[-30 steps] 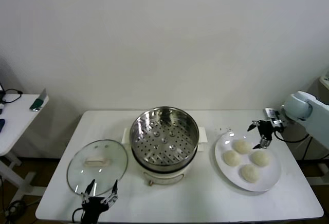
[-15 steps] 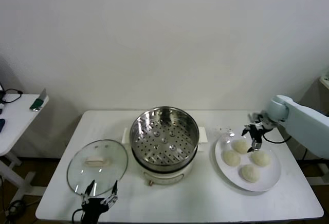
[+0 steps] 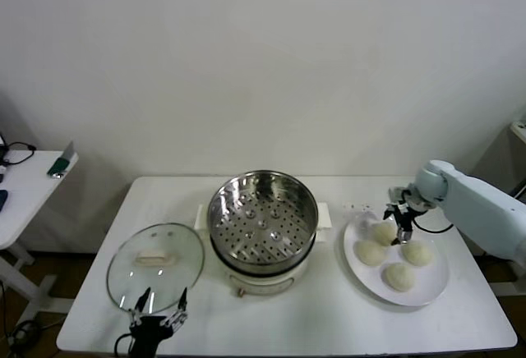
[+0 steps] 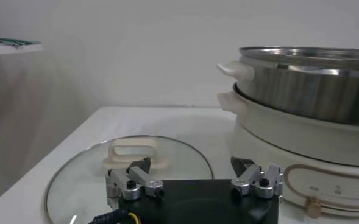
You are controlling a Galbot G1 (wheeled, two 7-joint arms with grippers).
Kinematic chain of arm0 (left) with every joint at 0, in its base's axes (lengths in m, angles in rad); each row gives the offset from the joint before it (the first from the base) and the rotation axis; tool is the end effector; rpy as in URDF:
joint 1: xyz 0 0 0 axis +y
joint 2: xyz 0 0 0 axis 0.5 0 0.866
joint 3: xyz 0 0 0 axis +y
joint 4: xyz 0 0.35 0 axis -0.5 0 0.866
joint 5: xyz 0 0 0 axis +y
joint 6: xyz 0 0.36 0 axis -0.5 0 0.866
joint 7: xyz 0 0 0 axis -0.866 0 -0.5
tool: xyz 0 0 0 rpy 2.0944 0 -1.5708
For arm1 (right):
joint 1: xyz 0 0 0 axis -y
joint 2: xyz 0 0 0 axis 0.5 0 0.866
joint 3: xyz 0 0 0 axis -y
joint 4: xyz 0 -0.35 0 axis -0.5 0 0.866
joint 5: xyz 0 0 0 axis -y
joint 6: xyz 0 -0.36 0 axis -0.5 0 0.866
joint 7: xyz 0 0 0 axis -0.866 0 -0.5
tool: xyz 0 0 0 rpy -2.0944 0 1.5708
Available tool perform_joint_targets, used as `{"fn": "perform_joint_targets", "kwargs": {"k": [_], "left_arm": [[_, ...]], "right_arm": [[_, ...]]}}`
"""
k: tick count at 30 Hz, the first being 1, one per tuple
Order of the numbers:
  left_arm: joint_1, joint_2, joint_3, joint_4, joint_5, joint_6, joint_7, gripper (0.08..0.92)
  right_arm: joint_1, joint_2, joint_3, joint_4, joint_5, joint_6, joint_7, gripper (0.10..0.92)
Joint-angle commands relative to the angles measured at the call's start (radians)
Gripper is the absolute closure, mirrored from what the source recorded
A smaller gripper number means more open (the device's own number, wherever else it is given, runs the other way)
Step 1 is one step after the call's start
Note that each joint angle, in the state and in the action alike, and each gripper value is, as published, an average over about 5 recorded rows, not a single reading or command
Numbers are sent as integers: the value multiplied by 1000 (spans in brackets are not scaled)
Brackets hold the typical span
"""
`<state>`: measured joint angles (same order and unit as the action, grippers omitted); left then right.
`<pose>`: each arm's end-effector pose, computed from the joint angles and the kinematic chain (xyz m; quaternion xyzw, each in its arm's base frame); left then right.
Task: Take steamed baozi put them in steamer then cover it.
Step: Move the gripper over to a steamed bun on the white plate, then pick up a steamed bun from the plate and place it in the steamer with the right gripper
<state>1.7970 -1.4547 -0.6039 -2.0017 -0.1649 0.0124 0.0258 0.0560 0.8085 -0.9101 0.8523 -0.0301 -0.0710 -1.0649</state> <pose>0.1055 0.0492 -0.3651 0.0011 -0.9868 0.0131 0.1614 0.5611 -0.2112 -0.2419 0.4775 -0.5538 0.5113 0.4515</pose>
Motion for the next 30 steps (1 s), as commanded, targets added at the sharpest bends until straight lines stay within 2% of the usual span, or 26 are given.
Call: {"fn": "perform_joint_targets", "kwargs": {"k": [1, 6, 10, 16, 23, 30], "left_arm": [[0, 0, 0, 2, 0, -1, -1, 177], [2, -2, 1, 0, 3, -3, -1, 177], [2, -2, 1, -2, 4, -3, -1, 177], [11, 10, 2, -5, 7, -7, -1, 177], [11, 12, 5, -10, 9, -3, 0, 177], [2, 11, 4, -11, 8, 0, -1, 177]], "right_arm": [[-11, 14, 17, -25, -5, 0, -1, 294], [7, -1, 9, -3, 26, 9, -13, 335], [90, -44, -39, 78, 82, 26, -20, 338], [504, -91, -380, 269, 258, 138, -30, 338], [919, 48, -608, 434, 385, 283, -46, 338], [994, 249, -603, 562, 376, 434, -30, 338]]}}
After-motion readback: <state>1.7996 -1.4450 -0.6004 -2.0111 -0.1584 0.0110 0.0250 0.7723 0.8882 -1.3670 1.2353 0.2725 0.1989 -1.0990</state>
